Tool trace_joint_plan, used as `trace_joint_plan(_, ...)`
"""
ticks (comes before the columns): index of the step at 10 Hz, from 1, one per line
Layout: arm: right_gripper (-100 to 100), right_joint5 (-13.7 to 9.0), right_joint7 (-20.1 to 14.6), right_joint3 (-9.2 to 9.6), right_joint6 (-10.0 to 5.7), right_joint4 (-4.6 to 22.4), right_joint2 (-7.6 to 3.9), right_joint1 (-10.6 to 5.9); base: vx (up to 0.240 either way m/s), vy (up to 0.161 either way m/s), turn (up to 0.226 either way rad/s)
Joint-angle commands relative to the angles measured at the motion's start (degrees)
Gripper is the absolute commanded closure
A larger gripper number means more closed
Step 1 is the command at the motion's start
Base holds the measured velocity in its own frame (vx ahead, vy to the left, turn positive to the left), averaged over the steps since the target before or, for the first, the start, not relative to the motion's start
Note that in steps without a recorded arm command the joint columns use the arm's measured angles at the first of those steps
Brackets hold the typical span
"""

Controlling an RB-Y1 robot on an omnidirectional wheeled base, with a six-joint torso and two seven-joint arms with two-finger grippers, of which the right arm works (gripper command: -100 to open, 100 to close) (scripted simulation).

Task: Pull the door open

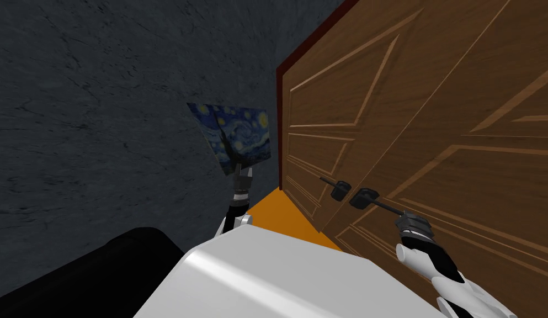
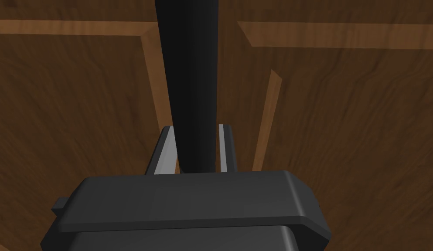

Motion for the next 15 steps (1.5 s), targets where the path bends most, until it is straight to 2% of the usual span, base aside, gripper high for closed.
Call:
trace_joint_plan(1, 100, 0.26, -0.54, 0.48, 0.24, 0.01, -0.33, 0.44, -0.211, -0.019, 0.062)
trace_joint_plan(5, 100, 1.81, -2.34, 3.93, 0.27, -1.94, 1.01, -1.03, -0.215, 0.036, 0.089)
trace_joint_plan(7, 100, 2.00, -2.55, 4.36, 0.28, -2.20, 1.21, -1.27, -0.087, 0.031, 0.030)
trace_joint_plan(8, 100, 2.40, -2.96, 5.26, 0.27, -2.74, 1.66, -1.81, -0.056, 0.052, 0.090)
trace_joint_plan(9, 100, 1.92, -2.33, 4.09, 1.11, -3.22, 1.17, -0.53, -0.034, 0.004, -0.021)
trace_joint_plan(14, 100, 3.28, -4.27, 7.34, 1.10, -5.10, 1.64, -0.79, -0.191, -0.036, 0.069)
trace_joint_plan(15, 100, 3.74, -4.92, 8.45, 1.02, -5.68, 1.82, -0.92, -0.216, -0.039, 0.071)
